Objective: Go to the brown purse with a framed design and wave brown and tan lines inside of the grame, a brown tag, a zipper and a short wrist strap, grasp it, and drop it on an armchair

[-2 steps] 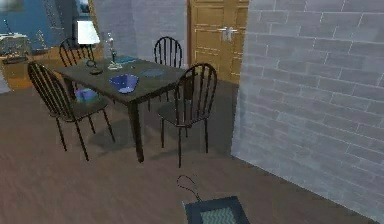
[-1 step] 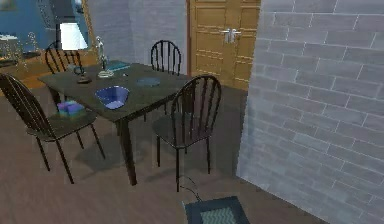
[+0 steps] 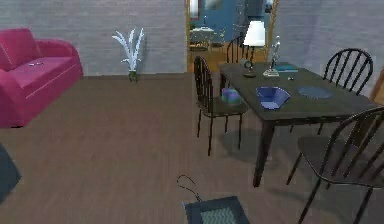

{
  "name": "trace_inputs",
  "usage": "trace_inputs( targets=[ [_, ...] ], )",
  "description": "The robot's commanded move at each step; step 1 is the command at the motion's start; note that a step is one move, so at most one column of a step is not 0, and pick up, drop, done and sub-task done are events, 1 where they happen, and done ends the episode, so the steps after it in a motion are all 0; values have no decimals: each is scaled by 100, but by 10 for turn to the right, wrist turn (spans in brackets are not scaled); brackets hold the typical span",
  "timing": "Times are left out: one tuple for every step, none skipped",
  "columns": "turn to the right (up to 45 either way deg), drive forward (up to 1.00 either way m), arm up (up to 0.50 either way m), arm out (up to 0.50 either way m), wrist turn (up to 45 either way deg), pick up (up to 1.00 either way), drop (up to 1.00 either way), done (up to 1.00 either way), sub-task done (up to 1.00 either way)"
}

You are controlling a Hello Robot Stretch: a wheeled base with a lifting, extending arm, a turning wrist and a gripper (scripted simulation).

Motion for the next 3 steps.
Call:
trace_inputs(
  targets=[
    [-210,0,0,0,0,0,0,0,0],
    [0,80,0,0,0,0,0,0,0],
    [-270,0,0,0,0,0,0,0,0]
  ],
)
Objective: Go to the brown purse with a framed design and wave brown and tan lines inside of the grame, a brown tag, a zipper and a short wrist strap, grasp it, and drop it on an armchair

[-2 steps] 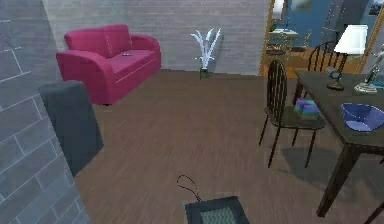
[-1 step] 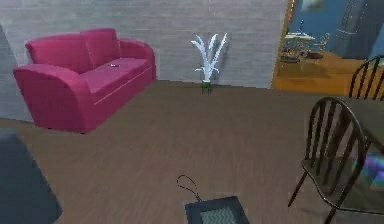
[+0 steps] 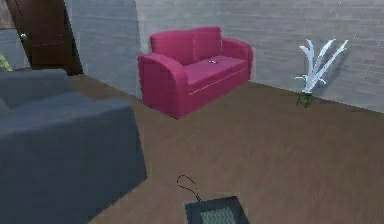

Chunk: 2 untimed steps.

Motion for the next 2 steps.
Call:
trace_inputs(
  targets=[
    [0,100,0,0,0,0,0,0,0],
    [-60,0,0,0,0,0,0,0,0]
  ],
)
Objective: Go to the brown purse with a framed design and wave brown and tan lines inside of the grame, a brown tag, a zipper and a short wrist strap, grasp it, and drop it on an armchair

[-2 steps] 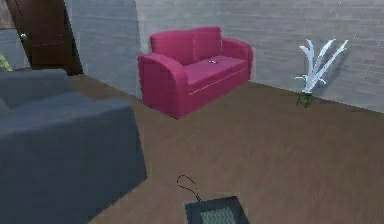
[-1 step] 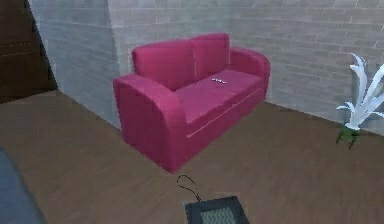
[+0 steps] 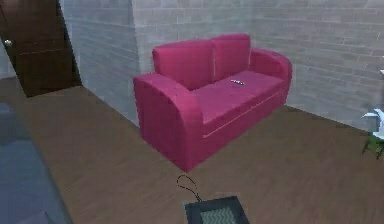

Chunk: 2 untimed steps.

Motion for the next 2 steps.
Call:
trace_inputs(
  targets=[
    [0,30,0,0,0,0,0,0,0],
    [0,25,0,0,0,0,0,0,0]
  ],
)
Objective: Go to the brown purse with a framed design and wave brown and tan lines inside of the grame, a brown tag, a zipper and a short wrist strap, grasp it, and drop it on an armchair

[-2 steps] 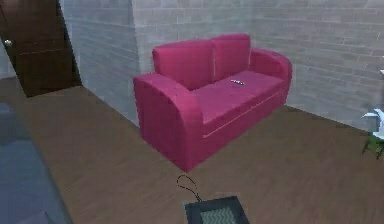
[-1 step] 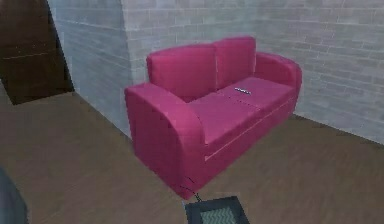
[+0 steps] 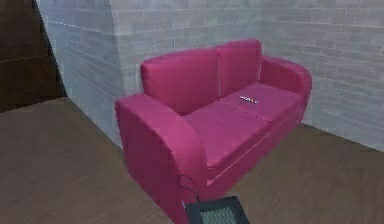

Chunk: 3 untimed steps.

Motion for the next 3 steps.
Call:
trace_inputs(
  targets=[
    [-420,0,0,0,0,0,0,0,0],
    [0,90,0,0,0,0,0,0,0],
    [-60,0,0,0,0,0,0,0,0]
  ],
)
